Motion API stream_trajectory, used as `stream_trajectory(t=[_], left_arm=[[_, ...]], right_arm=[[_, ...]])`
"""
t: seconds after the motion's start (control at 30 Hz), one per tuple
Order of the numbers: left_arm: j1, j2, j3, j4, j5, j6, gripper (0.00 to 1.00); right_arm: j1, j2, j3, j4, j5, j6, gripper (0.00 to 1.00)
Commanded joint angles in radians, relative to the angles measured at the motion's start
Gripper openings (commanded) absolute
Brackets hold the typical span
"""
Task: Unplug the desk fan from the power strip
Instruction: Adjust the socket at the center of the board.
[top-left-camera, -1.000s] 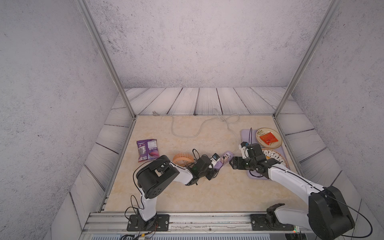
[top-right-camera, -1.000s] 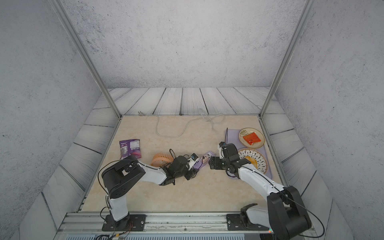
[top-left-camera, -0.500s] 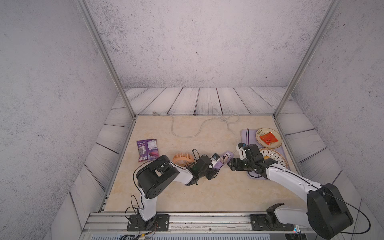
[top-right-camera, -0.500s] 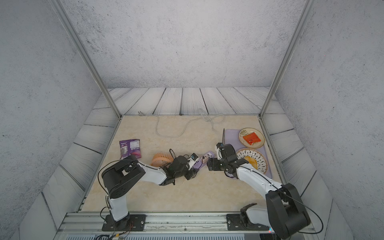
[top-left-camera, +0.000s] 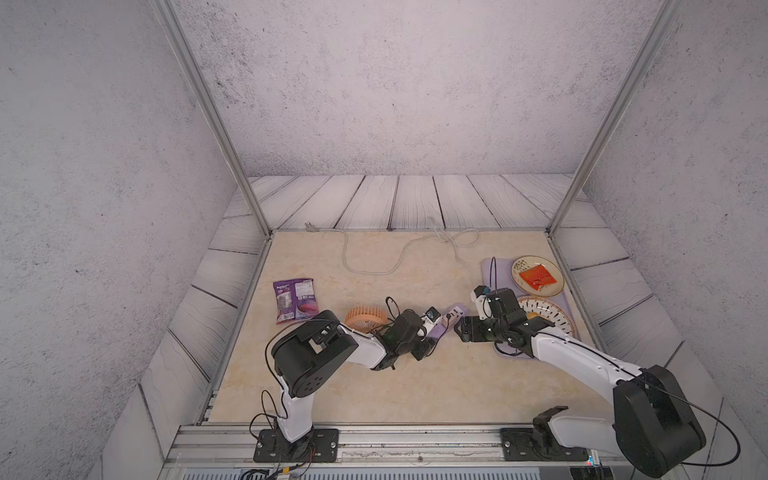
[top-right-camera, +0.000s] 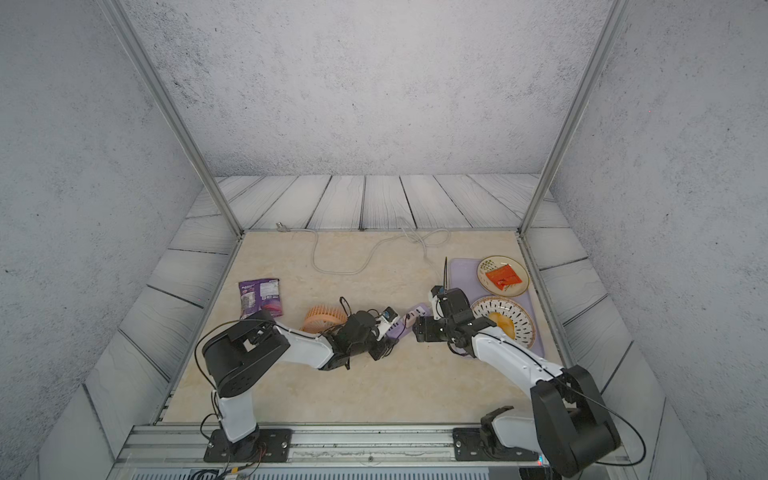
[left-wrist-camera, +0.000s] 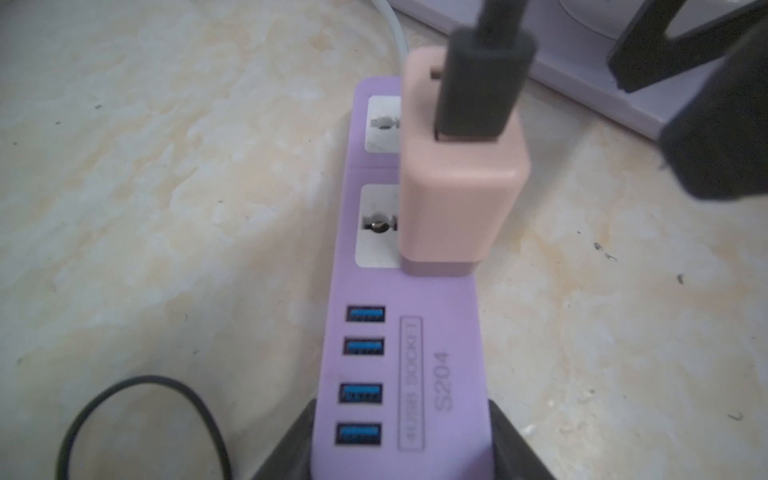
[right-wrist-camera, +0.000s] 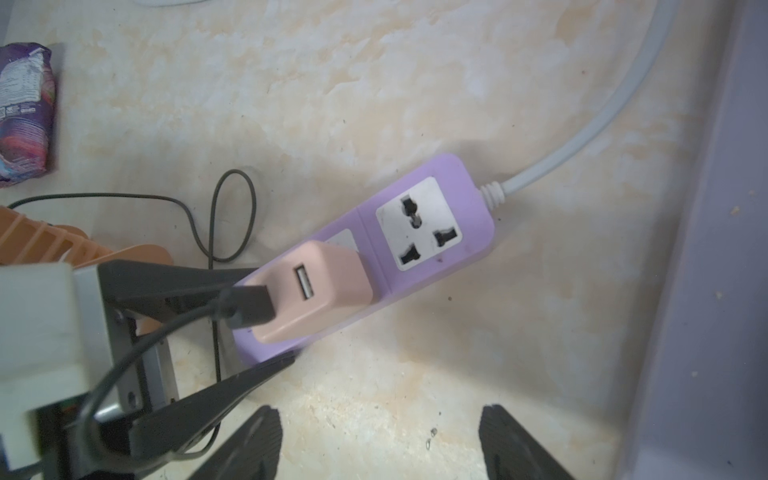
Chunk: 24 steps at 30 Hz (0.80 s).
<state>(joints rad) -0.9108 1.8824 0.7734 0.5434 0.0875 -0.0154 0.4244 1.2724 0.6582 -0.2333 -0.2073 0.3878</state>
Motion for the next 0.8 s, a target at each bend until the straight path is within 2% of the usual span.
stream_trajectory(t=[0.0, 0.17, 0.57, 0.67, 0.77], left_arm=[[-0.003, -0.033, 0.036, -0.095, 0.050, 0.049, 0.19], [0.000, -0.035, 0.057, -0.156, 0.071, 0.083, 0.17], [0.008, -0.053, 0.032, -0.104, 0.050, 0.055, 0.11], [0.008, -0.049, 0.033, -0.114, 0.051, 0.058, 0.11], [0.008, -0.050, 0.030, -0.115, 0.048, 0.057, 0.11]], right_arm=[[0.006, -0.018, -0.015, 0.005, 0.006, -0.007, 0.80], [0.005, -0.020, -0.015, 0.007, -0.003, -0.003, 0.80], [0.044, -0.033, -0.036, 0.034, 0.043, -0.021, 0.73], [0.059, -0.051, -0.062, 0.082, 0.062, -0.024, 0.74], [0.062, -0.087, -0.134, 0.207, 0.060, -0.029, 0.76]])
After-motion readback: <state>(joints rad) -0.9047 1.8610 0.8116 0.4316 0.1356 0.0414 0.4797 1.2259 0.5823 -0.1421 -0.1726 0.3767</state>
